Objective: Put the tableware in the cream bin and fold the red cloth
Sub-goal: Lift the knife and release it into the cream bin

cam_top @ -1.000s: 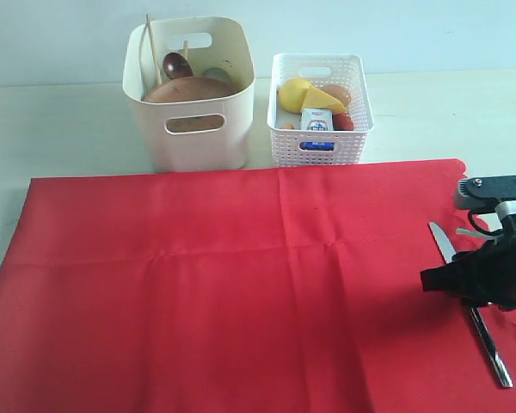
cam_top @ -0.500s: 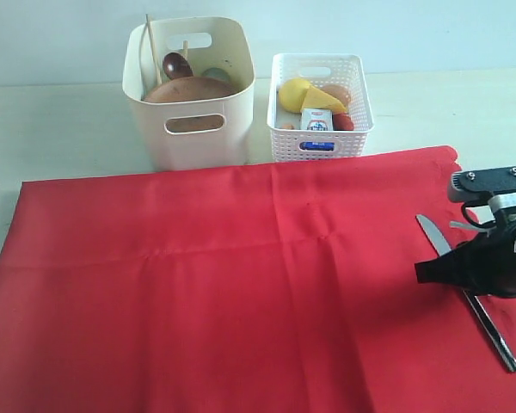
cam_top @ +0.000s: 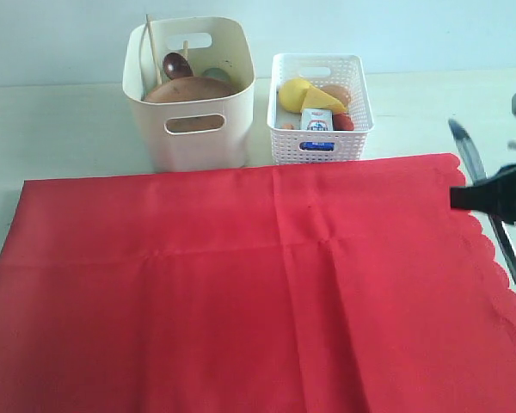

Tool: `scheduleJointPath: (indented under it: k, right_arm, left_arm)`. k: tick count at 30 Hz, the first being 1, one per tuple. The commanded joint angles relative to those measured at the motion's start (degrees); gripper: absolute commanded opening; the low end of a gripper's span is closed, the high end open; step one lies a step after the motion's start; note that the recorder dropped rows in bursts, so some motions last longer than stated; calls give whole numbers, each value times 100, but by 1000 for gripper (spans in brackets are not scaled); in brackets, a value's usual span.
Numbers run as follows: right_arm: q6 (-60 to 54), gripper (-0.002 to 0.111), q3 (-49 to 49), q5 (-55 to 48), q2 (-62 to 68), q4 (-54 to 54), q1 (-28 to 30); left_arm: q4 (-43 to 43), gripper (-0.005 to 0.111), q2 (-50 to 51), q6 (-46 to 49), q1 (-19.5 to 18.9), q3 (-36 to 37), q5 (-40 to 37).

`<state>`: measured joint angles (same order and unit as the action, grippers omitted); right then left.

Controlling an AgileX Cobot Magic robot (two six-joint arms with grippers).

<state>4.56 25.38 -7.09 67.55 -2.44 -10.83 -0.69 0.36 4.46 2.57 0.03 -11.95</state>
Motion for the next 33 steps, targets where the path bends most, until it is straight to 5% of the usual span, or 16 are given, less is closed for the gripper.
scheduleJointPath:
  k: [1,6,15,27,33]
  right_arm:
    - [-121,0,981,584,321,-164,-465]
    - [-771,0,2780,1440,1976,-141,-1294]
    - [-229,0,5806,1800,4372,372,-1685]
    - [3194,0,6146,3608,4671,4651,-1918]
    - [2811,0,6258,3923,5179,4200,-1918]
  left_arm:
    - [-20,0,-36,-28,32,-3,41]
    - [-20,0,-36,-28,32,-3,41]
    - [-20,0,-36,-28,32,-3,41]
    - [-20,0,-36,-28,32,-3,41]
    - [-20,0,-36,-28,32,-3,41]
